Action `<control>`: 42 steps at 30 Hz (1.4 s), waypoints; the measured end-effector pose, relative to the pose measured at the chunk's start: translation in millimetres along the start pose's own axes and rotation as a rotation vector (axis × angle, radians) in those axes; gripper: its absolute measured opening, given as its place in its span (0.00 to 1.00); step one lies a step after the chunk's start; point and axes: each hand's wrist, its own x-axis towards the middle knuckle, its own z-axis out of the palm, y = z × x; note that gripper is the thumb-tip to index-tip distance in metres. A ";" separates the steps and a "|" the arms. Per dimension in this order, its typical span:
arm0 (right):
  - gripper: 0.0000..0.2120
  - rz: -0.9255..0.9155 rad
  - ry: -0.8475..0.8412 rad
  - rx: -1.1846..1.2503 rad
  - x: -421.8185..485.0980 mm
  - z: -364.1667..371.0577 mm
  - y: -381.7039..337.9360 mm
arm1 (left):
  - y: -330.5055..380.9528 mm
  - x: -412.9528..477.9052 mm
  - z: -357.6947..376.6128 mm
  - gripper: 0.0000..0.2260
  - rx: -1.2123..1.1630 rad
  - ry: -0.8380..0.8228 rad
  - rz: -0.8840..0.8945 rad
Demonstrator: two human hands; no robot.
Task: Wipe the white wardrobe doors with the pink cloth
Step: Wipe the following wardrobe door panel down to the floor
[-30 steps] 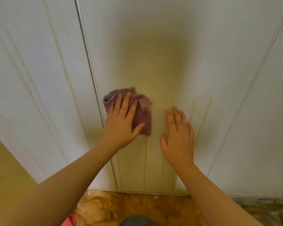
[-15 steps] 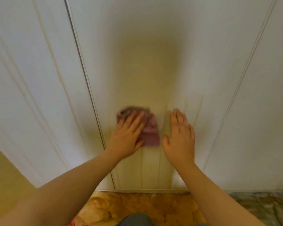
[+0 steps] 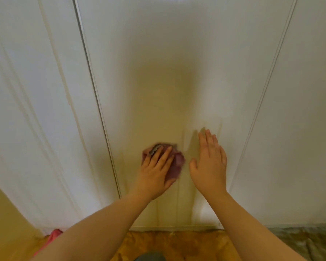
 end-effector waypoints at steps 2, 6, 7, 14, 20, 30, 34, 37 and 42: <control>0.34 0.031 0.013 -0.011 2.4 -6.8 8.4 | 5.9 34.6 -18.0 0.34 0.031 0.050 -0.039; 0.34 0.082 -0.001 0.013 -2.1 -10.5 14.8 | 12.0 83.5 -36.6 0.34 -0.010 0.097 -0.076; 0.34 0.093 -0.007 0.014 -5.8 -9.6 15.2 | 11.7 72.4 -26.5 0.33 0.023 0.068 0.012; 0.34 0.163 -0.035 0.042 -13.6 -15.1 23.1 | 7.0 71.3 -21.4 0.32 0.143 0.040 0.190; 0.35 0.175 -0.027 0.061 -12.2 -17.0 27.3 | -3.0 54.8 -18.0 0.33 0.154 -0.040 0.317; 0.35 0.229 -0.021 0.057 -8.1 -19.5 35.3 | 9.5 82.2 -19.6 0.32 0.107 0.016 0.303; 0.34 0.236 -0.024 0.023 -4.1 -24.9 42.5 | 17.6 65.8 -5.6 0.32 0.174 -0.040 0.486; 0.34 0.239 -0.016 0.022 1.0 -26.5 47.0 | 14.5 108.7 -37.1 0.30 0.148 0.123 0.279; 0.34 0.248 -0.028 0.008 4.5 -24.3 52.6 | 27.5 106.3 -23.0 0.31 0.128 0.064 0.380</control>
